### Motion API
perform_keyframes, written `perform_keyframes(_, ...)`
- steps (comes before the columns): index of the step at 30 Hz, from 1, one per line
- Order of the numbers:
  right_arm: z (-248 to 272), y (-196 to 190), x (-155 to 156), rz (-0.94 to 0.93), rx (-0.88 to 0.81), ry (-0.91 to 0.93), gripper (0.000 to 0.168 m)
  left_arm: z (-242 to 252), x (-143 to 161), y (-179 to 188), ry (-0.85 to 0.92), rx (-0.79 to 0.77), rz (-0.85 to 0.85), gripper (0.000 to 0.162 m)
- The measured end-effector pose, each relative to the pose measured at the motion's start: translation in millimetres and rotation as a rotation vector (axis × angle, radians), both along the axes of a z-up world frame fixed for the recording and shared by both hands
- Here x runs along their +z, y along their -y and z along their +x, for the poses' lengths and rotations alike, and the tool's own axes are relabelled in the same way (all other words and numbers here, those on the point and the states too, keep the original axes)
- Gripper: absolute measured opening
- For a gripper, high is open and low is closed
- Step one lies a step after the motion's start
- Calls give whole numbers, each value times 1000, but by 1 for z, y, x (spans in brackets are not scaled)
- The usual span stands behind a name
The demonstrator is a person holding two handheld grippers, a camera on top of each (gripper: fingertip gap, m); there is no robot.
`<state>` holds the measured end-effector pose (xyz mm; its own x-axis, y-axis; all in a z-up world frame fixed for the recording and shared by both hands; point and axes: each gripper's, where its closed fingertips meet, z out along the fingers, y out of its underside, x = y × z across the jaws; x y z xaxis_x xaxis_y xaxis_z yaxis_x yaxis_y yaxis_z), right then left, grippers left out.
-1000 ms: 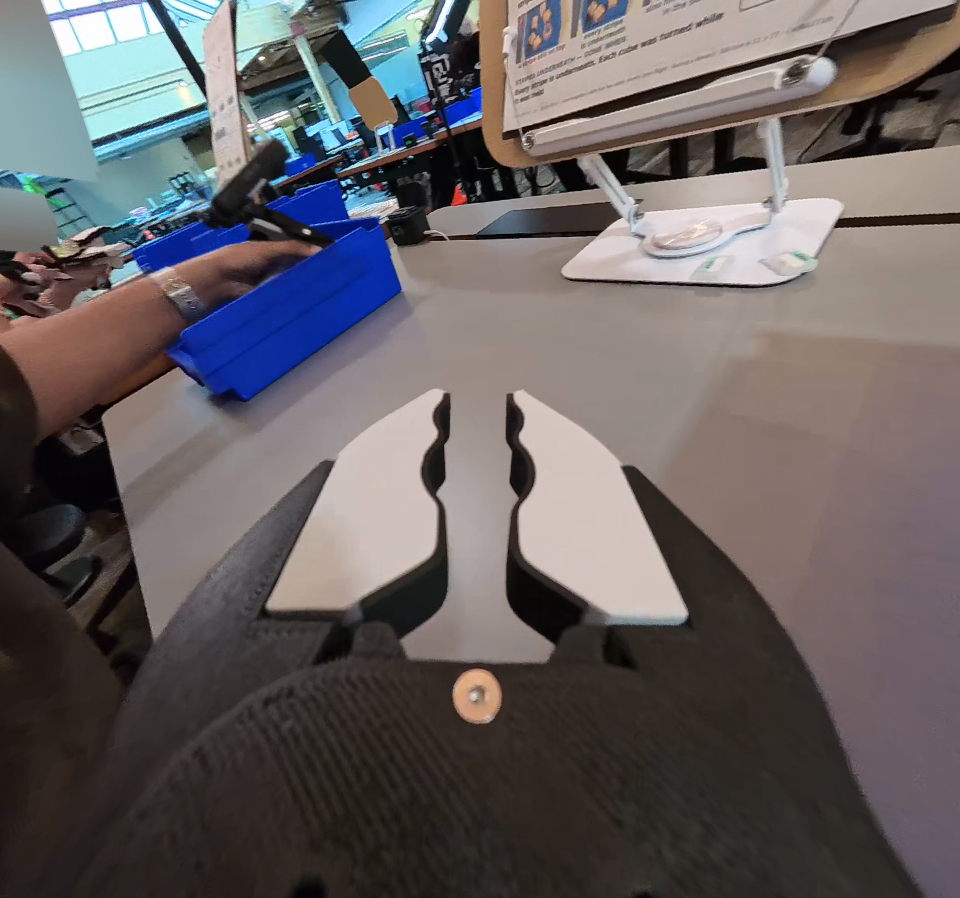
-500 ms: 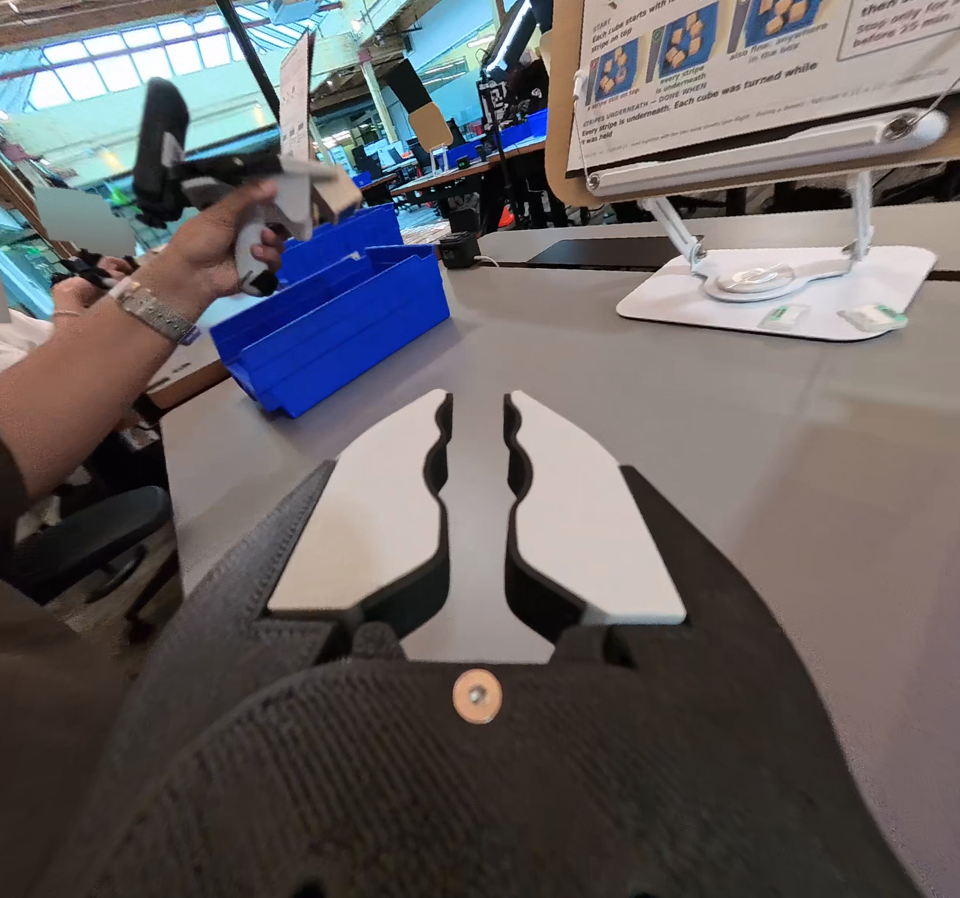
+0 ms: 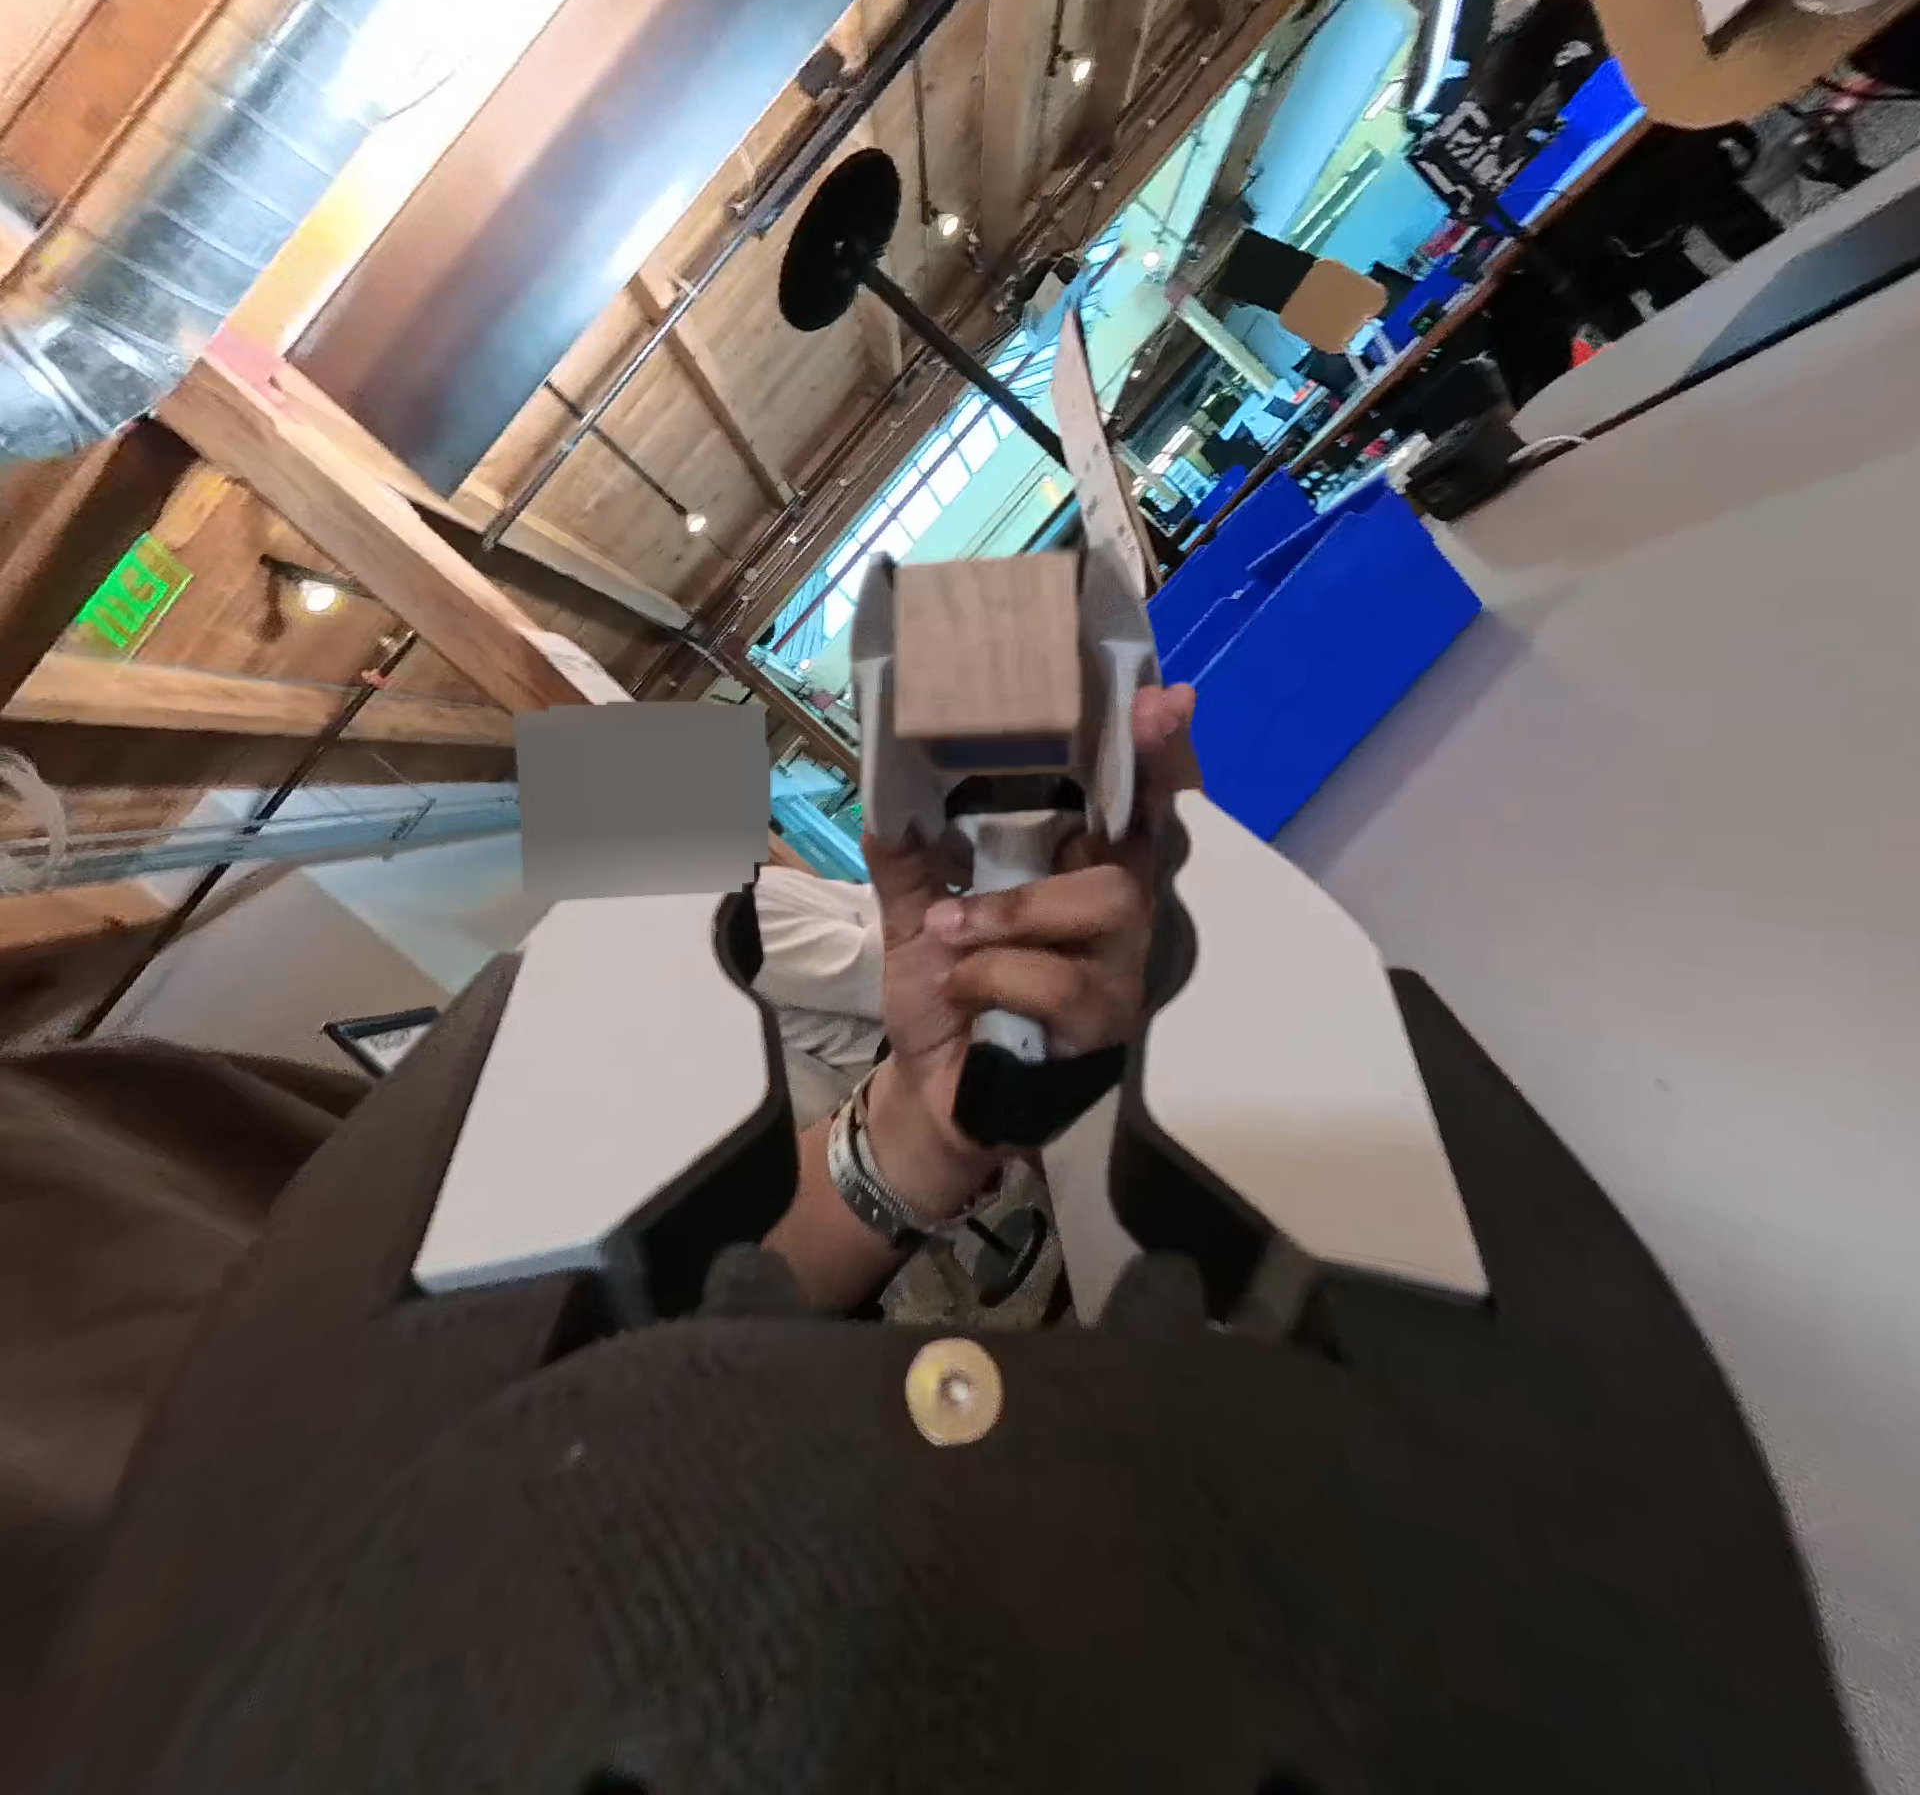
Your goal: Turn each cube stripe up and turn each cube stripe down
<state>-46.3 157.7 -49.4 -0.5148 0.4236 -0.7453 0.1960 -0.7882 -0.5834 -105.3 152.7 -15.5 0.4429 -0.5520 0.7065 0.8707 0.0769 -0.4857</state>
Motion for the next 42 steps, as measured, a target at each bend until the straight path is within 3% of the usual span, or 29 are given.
perform_keyframes(6, -5, -8, -26, 16, -67, 136, 74, 50, -19, -30, -10, -134, -44, 45)
perform_keyframes(11, 9, -14, -27, 44, -108, 115, 42, 56, -25, -46, -20, -196, -70, 45)
perform_keyframes(18, 32, -41, -27, 114, -229, 97, 41, 80, -29, -69, 0, -321, -71, 45)
perform_keyframes(27, 60, -91, -16, 137, -398, 53, 41, 112, -49, -85, -115, -446, -160, 45)
perform_keyframes(28, 62, -93, -14, 142, -402, 42, 31, 117, -53, -85, -135, -466, -177, 45)
perform_keyframes(29, 65, -93, -8, 157, -395, 2, 0, 119, -61, -88, -159, -458, -226, 45)
perform_keyframes(30, 65, -98, -10, 172, -424, 21, 0, 121, -68, -89, -195, -445, -249, 45)
perform_keyframes(33, 59, -104, -11, 238, -471, 45, 2, 123, -66, -84, -170, -462, -224, 45)
perform_keyframes(37, 52, -103, -8, 293, -478, 32, 35, 104, -59, -77, -60, -429, -200, 44)
perform_keyframes(42, 24, -88, -27, 124, -340, 118, 65, 54, -48, -62, 110, -322, -126, 44)
